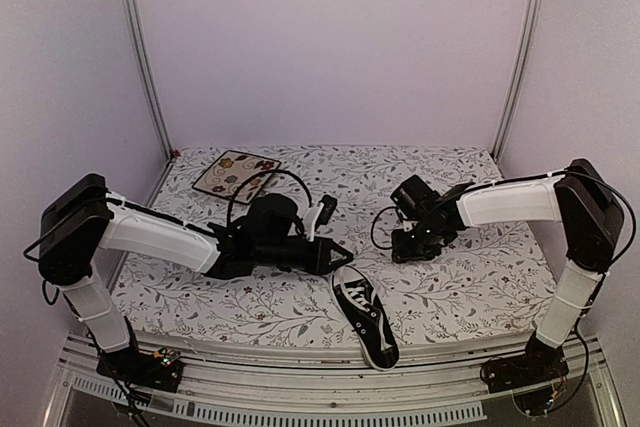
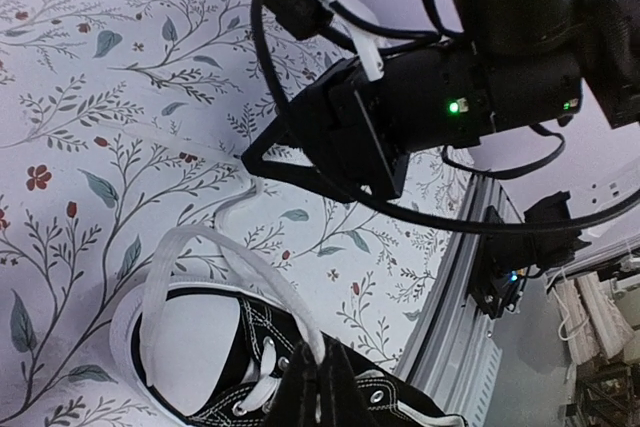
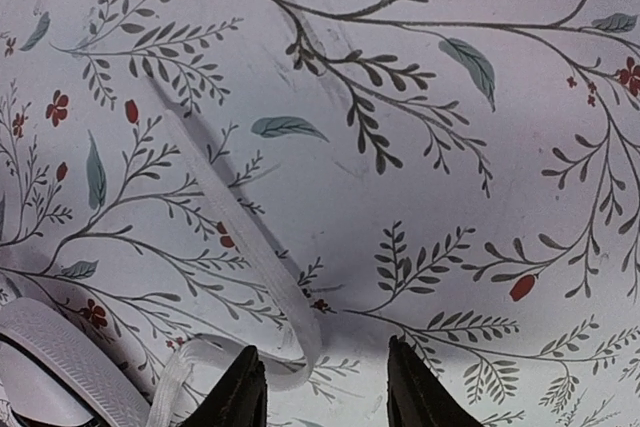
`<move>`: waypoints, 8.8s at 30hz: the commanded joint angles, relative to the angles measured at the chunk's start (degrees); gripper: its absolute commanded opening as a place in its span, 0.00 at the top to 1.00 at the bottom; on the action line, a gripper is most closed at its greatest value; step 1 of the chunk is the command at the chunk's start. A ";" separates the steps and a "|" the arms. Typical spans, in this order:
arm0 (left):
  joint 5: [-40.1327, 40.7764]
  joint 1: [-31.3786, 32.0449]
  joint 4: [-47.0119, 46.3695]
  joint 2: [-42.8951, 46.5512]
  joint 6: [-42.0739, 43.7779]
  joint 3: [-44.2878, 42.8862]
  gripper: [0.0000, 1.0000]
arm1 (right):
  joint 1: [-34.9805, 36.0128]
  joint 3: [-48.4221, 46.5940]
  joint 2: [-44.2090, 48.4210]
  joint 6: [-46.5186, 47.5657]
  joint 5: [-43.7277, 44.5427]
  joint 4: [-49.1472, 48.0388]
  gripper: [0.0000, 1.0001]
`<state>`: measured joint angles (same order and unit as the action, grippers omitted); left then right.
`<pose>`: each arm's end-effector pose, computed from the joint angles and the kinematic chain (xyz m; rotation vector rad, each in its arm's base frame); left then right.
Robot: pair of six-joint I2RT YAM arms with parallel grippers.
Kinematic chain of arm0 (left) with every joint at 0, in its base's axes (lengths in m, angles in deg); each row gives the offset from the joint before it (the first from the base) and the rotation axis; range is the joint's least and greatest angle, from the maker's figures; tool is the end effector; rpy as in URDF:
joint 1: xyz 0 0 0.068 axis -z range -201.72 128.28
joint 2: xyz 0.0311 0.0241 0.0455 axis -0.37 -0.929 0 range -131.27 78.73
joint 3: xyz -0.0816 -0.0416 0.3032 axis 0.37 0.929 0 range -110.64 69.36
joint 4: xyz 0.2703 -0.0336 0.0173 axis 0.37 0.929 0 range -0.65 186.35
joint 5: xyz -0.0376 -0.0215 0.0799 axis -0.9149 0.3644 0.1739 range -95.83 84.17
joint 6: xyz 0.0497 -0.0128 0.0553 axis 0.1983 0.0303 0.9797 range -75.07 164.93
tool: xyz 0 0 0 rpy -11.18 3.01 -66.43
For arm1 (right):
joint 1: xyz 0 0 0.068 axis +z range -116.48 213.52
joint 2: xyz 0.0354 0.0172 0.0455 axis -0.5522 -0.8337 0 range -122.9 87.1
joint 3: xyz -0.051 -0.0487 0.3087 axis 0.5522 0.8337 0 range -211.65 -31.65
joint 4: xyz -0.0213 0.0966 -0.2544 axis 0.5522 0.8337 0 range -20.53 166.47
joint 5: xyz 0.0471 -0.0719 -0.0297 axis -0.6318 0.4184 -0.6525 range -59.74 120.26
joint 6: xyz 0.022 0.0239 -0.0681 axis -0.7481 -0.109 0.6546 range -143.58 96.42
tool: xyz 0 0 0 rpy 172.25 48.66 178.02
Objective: Tie the shoes
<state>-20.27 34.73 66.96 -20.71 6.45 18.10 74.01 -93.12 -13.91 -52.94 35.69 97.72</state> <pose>0.2128 -0.3496 0.2077 0.5293 2.1997 -1.2360 0.2834 0.2341 0.1722 -0.2424 2.7525 0.2033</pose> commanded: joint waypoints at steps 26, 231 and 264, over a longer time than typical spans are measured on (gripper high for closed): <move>-0.15 -0.28 -1.98 1.54 0.24 0.32 1.00 | 2.48 1.45 -4.15 -8.72 -2.14 -0.99 0.98; -2.35 2.66 4.29 -1.90 -13.99 -9.76 1.00 | 20.37 26.26 9.69 3.06 -14.01 -53.54 0.98; -5.11 -0.13 12.92 -15.95 -4.63 -19.02 0.78 | 16.00 28.52 2.44 -8.23 -23.09 -57.58 0.98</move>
<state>-25.51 34.97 77.76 -36.73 -2.03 0.81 89.98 -65.21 -9.59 -59.68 12.94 38.68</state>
